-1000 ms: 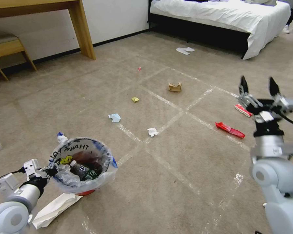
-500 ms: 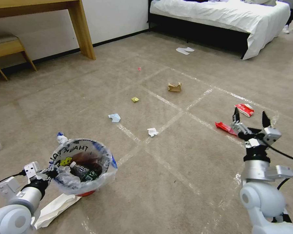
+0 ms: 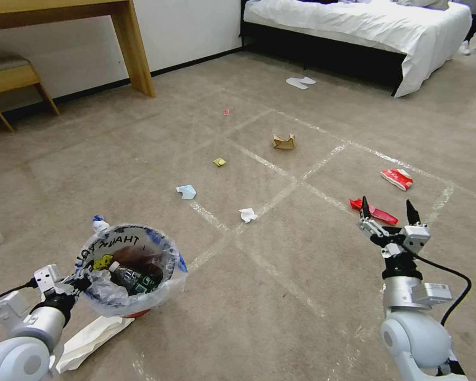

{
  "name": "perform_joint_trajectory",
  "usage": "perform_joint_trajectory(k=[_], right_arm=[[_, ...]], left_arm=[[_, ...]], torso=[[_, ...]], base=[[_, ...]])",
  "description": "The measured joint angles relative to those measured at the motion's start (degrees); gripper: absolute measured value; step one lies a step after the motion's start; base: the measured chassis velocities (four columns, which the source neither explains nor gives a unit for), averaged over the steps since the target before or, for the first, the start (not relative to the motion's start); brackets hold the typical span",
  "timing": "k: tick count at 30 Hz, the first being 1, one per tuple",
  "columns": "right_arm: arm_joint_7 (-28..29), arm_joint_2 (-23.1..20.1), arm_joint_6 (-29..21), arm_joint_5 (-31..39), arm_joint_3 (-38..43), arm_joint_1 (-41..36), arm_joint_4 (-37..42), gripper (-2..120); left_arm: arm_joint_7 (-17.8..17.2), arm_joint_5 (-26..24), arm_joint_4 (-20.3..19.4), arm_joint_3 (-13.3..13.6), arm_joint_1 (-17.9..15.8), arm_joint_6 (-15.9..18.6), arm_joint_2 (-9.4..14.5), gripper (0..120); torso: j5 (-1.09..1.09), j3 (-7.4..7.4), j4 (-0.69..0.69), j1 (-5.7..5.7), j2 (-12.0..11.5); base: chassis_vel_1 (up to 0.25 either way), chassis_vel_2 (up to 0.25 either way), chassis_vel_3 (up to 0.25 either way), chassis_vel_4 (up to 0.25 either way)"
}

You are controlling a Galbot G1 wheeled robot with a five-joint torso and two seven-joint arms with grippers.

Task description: Pick up the trash bin and place the garbage on the floor into it.

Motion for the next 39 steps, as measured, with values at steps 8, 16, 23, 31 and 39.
perform_joint_trajectory(k=[8,16,23,31,39], right_arm=[[-0.01,0.23,0.13,-0.09,-0.94,0.12,-0.41,100],[0.01,0.01,0.31,0.05,-1.25,0.41,-0.56,100],[0.01,-0.09,0.33,0.16,-1.76,0.88,-0.99,100],[0.01,-0.37,0.33,0.24,-2.28,1.48,-1.27,100],[-0.01,-0.54,0.31,0.34,-2.46,1.52,-1.31,100]], left_arm=[[0.1,0.0,0.02,-0.03,0.32,-0.16,-0.01,5],[0.13,0.03,0.08,0.06,0.31,-0.19,-0.13,5],[0.13,0.16,0.35,0.15,0.19,-0.19,-0.22,5],[0.01,0.12,0.36,0.06,0.09,-0.19,-0.25,5],[-0.09,0.11,0.32,0.02,0.23,-0.19,-0.28,5]], torso=[[0.0,0.0,0.0,0.0,0.0],[0.0,0.01,0.0,0.02,0.0],[0.0,0.01,0.0,0.01,0.0],[0.0,0.0,0.0,0.01,0.0],[0.01,0.01,0.0,0.01,0.0]], base=[[-0.044,0.037,0.042,-0.037],[-0.104,0.11,0.12,-0.106],[-0.072,0.089,0.08,-0.083],[-0.078,0.088,0.077,-0.096],[-0.098,0.089,0.087,-0.09]])
